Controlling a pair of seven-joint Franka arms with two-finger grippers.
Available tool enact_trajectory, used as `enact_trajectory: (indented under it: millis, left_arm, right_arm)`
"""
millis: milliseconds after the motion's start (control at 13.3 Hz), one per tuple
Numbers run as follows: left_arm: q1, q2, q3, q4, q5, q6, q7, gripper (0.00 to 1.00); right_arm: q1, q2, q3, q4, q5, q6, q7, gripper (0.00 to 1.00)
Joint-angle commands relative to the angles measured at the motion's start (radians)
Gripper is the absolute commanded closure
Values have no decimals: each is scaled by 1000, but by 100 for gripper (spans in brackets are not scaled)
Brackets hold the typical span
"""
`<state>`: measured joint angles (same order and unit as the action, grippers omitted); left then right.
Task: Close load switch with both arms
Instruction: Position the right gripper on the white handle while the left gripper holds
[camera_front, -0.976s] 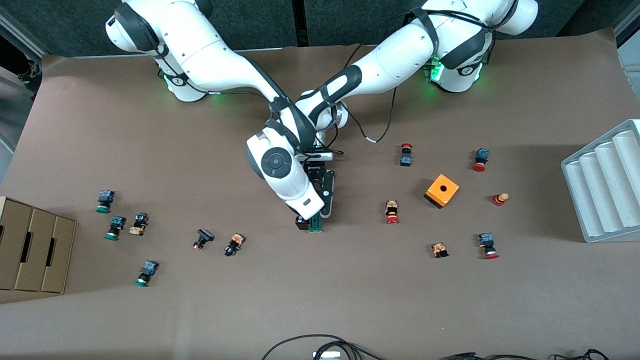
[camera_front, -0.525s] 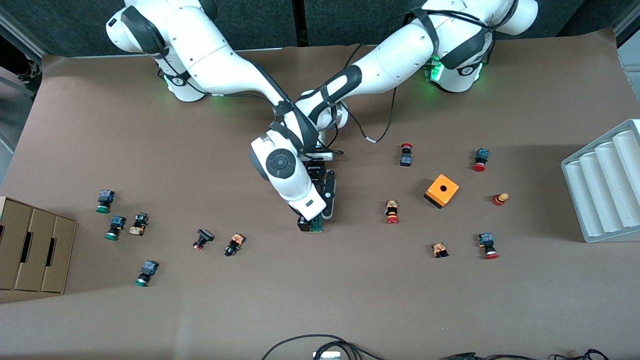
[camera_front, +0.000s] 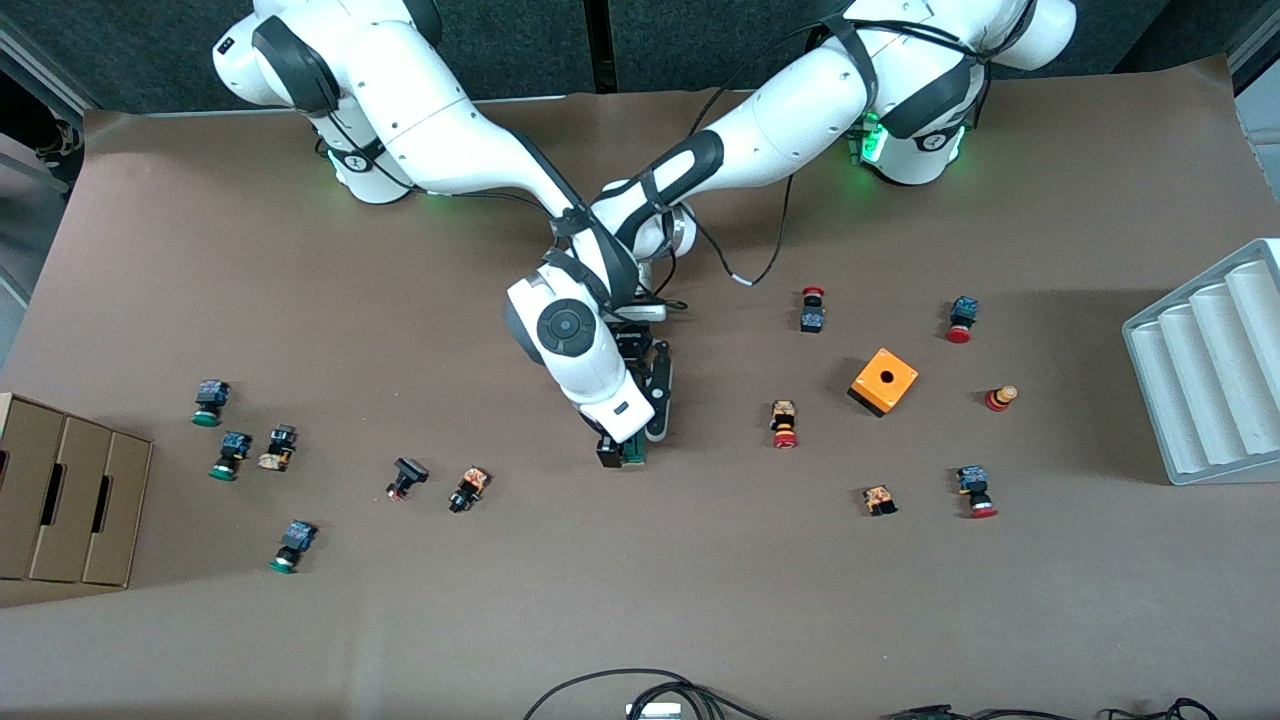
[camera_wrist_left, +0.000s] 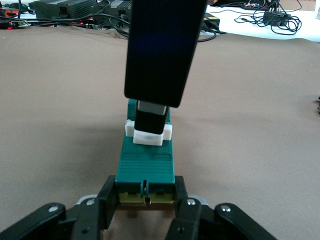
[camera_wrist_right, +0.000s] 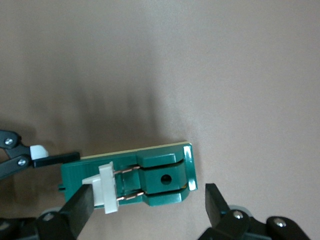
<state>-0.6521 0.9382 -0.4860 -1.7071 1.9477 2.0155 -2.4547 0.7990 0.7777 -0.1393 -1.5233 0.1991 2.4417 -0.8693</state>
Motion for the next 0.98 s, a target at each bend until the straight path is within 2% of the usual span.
enact_trajectory:
  millis: [0, 901]
  left_arm:
    - [-9, 10, 23, 18, 17, -11, -9, 51]
    - [-9, 10, 23, 18, 17, -11, -9, 51]
  right_arm:
    - [16, 3, -19, -15, 16, 31, 1, 1]
    - [26, -3, -17, -26, 19, 27, 3, 0]
